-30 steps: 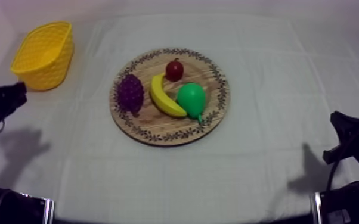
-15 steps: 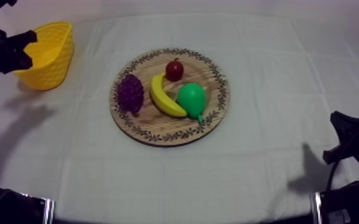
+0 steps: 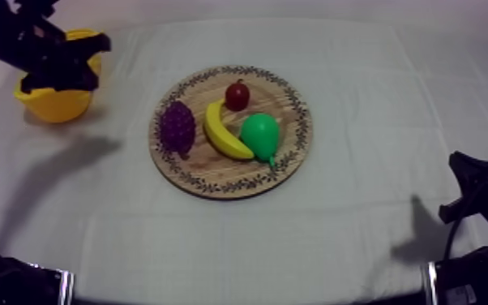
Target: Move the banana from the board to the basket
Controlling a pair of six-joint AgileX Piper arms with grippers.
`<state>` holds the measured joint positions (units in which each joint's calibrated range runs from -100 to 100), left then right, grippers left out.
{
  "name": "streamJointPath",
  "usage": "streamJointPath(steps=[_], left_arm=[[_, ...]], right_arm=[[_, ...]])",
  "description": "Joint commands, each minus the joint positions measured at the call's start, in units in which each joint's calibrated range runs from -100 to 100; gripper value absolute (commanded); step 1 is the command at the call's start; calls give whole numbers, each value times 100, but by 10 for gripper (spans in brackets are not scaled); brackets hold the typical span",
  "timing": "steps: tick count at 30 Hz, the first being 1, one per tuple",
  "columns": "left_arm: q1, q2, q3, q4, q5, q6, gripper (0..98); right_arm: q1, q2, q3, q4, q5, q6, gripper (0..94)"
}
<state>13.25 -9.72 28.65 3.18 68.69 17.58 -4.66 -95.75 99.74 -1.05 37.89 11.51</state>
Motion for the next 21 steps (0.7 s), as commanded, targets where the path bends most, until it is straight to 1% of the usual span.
streamJointPath(steps=[1,5,11,16,21], left_arm=[[422,330,-296,0,14,77,0],[855,834,-845,37,71,180,0],[1313,1472,-1670,192,225,149,0],[1541,1803,-2369,287,545,160,0],[1637,1971,-2935,317,975,229,0]], right_arm=[[-1,-1,4,0,1,-1,4],[-1,-1,4,0,1,-1,4],[-1,-1,4,0,1,-1,4],[-1,-1,4,0,1,-1,4],[-1,-1,4,0,1,-1,4]])
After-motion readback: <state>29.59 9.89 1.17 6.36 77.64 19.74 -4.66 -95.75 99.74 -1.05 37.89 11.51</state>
